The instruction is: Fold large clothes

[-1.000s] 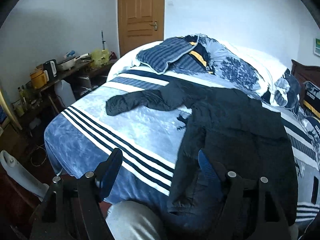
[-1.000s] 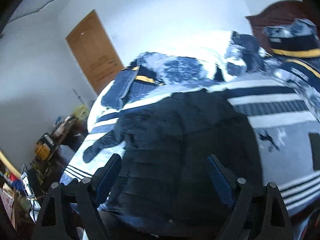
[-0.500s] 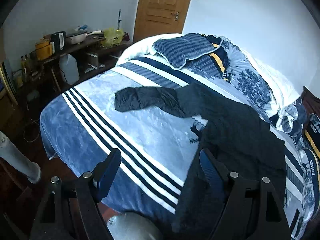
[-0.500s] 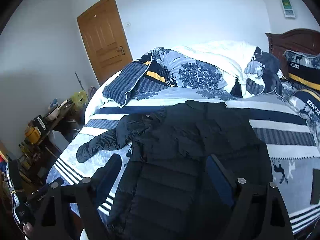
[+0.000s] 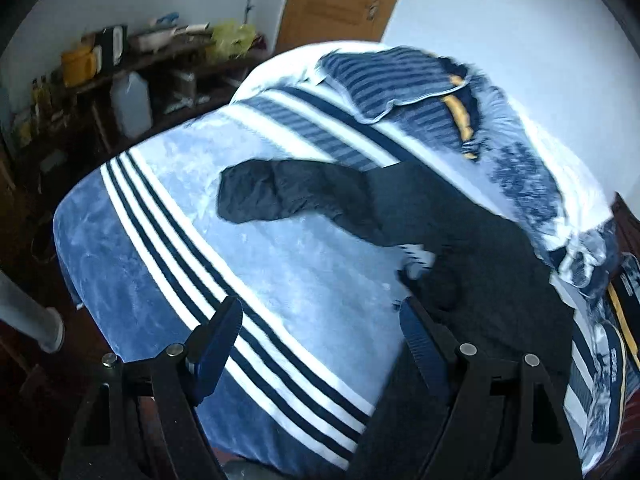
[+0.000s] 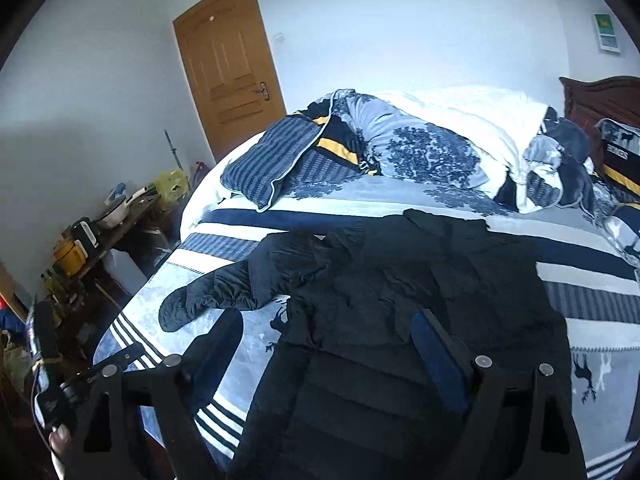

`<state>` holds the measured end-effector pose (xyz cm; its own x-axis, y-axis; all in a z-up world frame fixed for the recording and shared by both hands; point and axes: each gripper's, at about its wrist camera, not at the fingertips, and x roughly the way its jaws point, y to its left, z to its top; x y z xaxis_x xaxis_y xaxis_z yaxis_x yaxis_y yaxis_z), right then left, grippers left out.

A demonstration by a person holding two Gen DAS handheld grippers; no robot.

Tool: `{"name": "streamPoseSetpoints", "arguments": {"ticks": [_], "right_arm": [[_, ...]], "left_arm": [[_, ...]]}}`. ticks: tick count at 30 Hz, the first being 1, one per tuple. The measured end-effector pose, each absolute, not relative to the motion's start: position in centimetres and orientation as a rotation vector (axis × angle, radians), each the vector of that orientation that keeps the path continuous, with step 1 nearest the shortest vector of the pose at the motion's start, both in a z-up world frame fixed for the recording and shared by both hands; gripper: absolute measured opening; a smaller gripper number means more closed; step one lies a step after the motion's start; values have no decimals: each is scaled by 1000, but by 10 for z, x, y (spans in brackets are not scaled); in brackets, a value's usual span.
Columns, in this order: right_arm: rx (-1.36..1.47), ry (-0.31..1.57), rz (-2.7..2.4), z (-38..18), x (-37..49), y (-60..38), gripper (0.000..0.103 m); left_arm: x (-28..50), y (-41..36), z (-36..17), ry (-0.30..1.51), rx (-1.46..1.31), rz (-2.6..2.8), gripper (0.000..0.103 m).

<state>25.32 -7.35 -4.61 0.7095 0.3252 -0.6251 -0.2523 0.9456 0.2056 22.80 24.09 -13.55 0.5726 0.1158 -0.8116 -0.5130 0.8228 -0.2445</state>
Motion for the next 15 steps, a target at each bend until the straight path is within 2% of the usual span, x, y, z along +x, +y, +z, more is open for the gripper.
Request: {"name": "streamPoseSetpoints", "arguments": {"ticks": [8,15], "right_arm": [[140,782,387,-81,308,-32,89],[96,807,385,-118,342,11,89]], "left_arm": [[266,309,-204,949,-715,435,81],[308,332,-250,948,-943,367,81]]}}
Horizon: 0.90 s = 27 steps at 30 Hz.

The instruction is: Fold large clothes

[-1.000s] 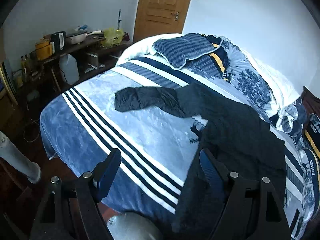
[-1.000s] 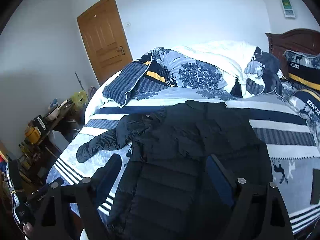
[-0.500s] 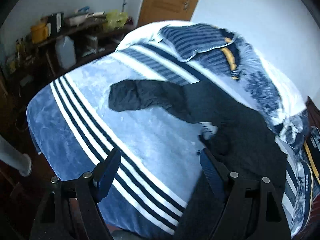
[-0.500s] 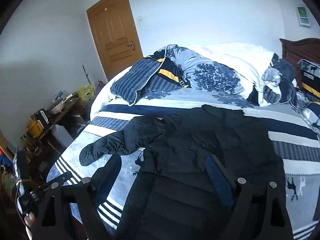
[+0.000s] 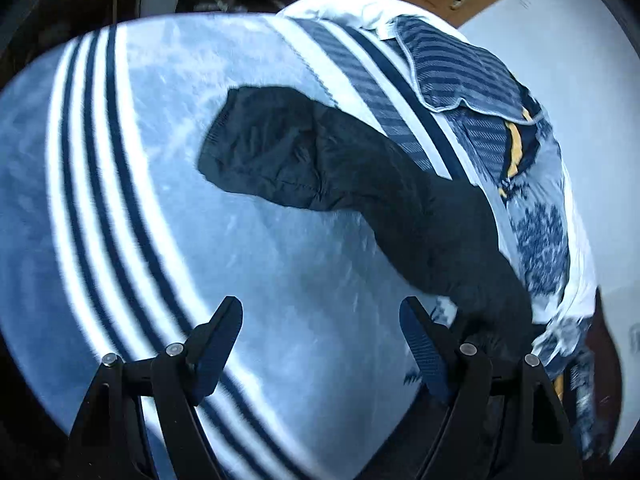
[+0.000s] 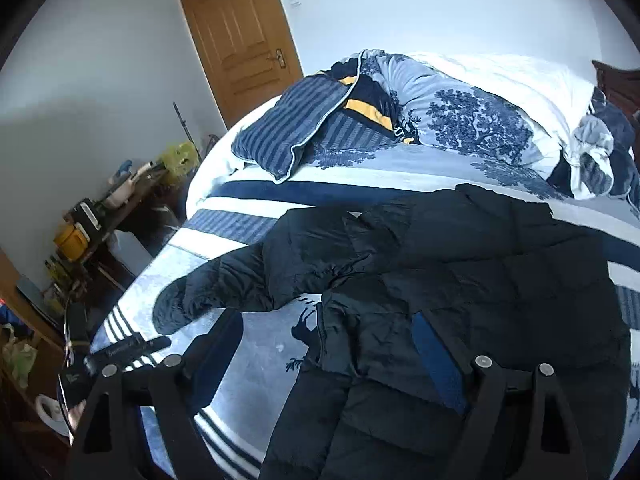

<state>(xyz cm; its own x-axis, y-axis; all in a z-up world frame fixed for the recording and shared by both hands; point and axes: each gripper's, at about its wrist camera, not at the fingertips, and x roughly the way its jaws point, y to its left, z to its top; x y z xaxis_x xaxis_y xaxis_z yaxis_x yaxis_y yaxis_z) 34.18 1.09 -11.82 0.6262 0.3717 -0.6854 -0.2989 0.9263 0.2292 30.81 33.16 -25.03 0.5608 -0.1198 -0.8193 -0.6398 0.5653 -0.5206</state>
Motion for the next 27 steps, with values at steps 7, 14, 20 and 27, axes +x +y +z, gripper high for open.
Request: {"name": "streamPoseSetpoints", "arguments": {"ticks": [7,14,20,27], "right_arm": [[60,800,372,-133,358,30,89],[39,797,369,-142,369,34,88],[38,812,368,-150,374,32,88],[53,803,367,-146,371,28,88]], "left_arm": [[362,345,-275,926,-948,368,81],[406,361,-307,923,-1020,425,80],[426,364,-299,922,-930,419,8],[406,333,-208,685,-709,385,6]]}}
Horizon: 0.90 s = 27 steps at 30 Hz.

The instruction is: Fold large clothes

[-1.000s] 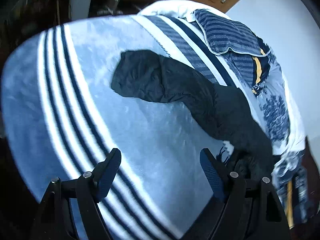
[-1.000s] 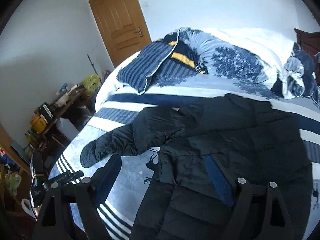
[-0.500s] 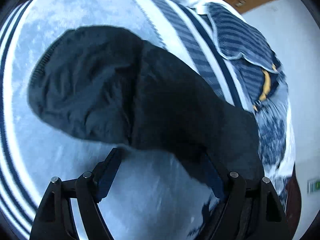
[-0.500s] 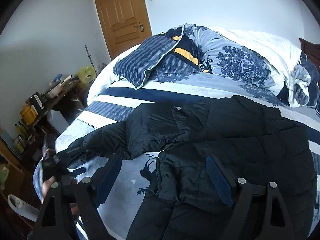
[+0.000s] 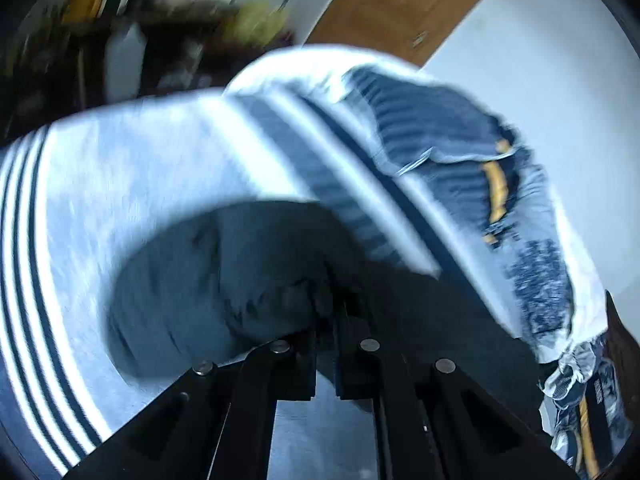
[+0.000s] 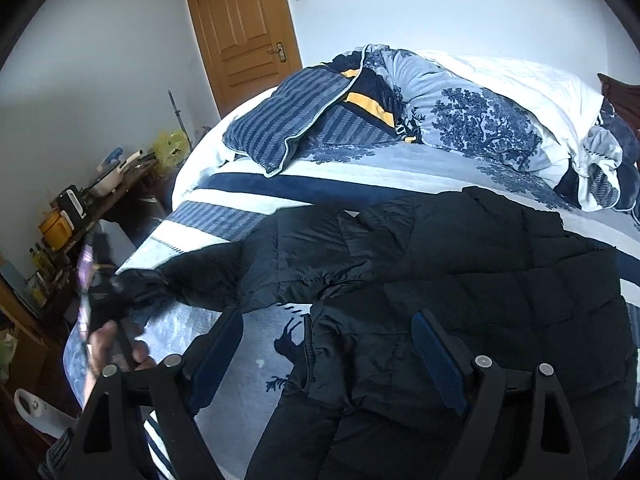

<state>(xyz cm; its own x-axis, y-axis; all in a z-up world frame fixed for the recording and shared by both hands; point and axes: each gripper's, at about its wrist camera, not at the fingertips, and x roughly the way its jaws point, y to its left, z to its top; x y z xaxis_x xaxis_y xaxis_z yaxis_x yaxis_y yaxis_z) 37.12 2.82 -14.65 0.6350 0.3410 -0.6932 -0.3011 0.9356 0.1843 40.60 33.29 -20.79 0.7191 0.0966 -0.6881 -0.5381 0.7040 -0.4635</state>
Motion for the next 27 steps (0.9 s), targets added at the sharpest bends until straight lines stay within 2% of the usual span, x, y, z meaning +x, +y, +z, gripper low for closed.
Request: {"name": "streamPoseSetpoints", "arguments": {"ticks": [5,11,21,27], "right_arm": [[72,803,382,-140,368,24,88],[118,805,364,-135,361,-5,89],[195,788,269,-123,347,-92,89],[247,789,215,-132,340,-151,89]], "left_arm": [[396,271,-118,497,-446,282,5],[390,188,-61,427,-242,131,5],[373,75,-46,429,-42,2,5],[365,-12,-77,500,128,-160,5]]}}
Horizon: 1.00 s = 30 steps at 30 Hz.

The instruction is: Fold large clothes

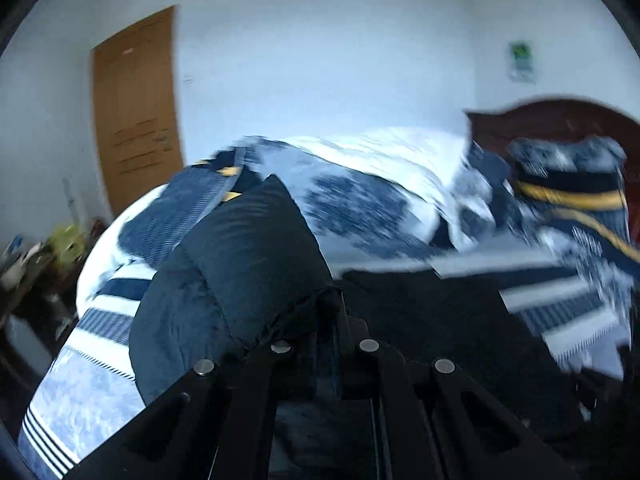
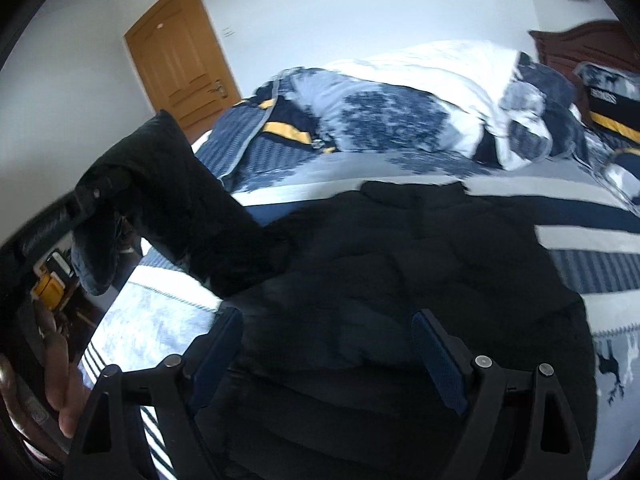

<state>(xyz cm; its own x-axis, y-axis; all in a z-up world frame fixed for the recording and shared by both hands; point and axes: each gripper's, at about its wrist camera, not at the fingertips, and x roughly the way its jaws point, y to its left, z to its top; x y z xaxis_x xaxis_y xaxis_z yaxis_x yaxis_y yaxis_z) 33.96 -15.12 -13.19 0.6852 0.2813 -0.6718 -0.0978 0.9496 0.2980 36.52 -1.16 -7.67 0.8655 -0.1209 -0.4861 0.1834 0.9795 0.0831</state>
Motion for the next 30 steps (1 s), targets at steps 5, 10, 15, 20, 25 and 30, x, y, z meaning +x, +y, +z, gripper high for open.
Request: {"name": "streamPoseSetpoints", "arguments": {"ticks": [5,10,15,20,25,30], "right_arm": [[412,870,155,-171,339,-221,89],[518,916,84,-207,335,-275,89],[598,917,48,-223,331,-313,89],[582,859,134,-196,340,-313,89],[466,933,387,-162,401,-261,89],[377,972,458,-166,411,-188,89]], "left_arm": [[357,-75,-122,578,198,-307,9],[334,-129,-189,728,295,-445,62],[289,-138,-210,799,352,-502,63],[268,-91,-189,796,226,-468,75],[291,-10,-173,804,31,-250,78],[313,70,-183,834,-149,-23,78]]}}
